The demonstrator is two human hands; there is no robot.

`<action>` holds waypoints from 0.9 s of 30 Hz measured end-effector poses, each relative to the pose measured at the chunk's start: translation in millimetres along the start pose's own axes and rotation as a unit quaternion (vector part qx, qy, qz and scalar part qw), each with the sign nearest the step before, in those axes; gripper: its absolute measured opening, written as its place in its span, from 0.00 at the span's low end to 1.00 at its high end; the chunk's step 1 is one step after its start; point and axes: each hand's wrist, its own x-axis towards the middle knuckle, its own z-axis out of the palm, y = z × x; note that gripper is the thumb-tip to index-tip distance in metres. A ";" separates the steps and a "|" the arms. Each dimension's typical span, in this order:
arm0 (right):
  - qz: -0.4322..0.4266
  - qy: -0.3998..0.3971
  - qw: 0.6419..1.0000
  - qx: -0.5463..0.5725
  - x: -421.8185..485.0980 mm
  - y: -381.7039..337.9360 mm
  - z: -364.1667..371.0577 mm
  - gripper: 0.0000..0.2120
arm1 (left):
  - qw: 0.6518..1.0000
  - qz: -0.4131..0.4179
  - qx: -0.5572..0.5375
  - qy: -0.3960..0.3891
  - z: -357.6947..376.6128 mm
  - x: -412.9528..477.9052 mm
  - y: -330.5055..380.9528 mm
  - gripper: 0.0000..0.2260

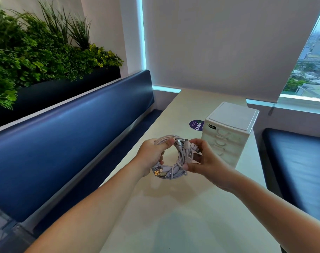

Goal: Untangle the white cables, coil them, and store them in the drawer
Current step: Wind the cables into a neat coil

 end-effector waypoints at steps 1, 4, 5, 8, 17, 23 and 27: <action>-0.007 -0.011 1.000 -0.002 0.0 0.7 -1.9 0.31 | 1.000 -0.002 -0.002 -0.005 -1.5 0.4 1.5 0.21; -0.018 -0.037 0.999 0.009 -1.1 0.8 -4.9 0.36 | 1.000 -0.009 -0.013 -0.013 -4.9 0.5 4.6 0.22; -0.027 -0.039 0.999 0.001 -1.7 1.0 -4.8 0.37 | 1.000 -0.011 -0.015 -0.015 -5.2 -0.1 5.6 0.22; -0.059 -0.024 0.993 -0.103 -2.4 2.6 -4.5 0.43 | 1.000 -0.020 -0.012 -0.021 -5.1 -2.4 8.5 0.20; -0.151 -0.007 0.865 -0.479 -1.7 -1.1 -17.9 0.46 | 0.998 -0.054 -0.024 -0.022 -3.0 -3.2 4.6 0.20; -0.100 0.000 0.906 -0.412 -0.5 -6.2 -21.2 0.37 | 0.997 -0.058 -0.036 -0.026 -2.4 -3.0 -4.3 0.23; -0.056 0.035 0.969 -0.237 2.3 -16.4 -21.6 0.11 | 0.998 -0.057 -0.025 -0.028 -1.8 -2.6 -6.4 0.22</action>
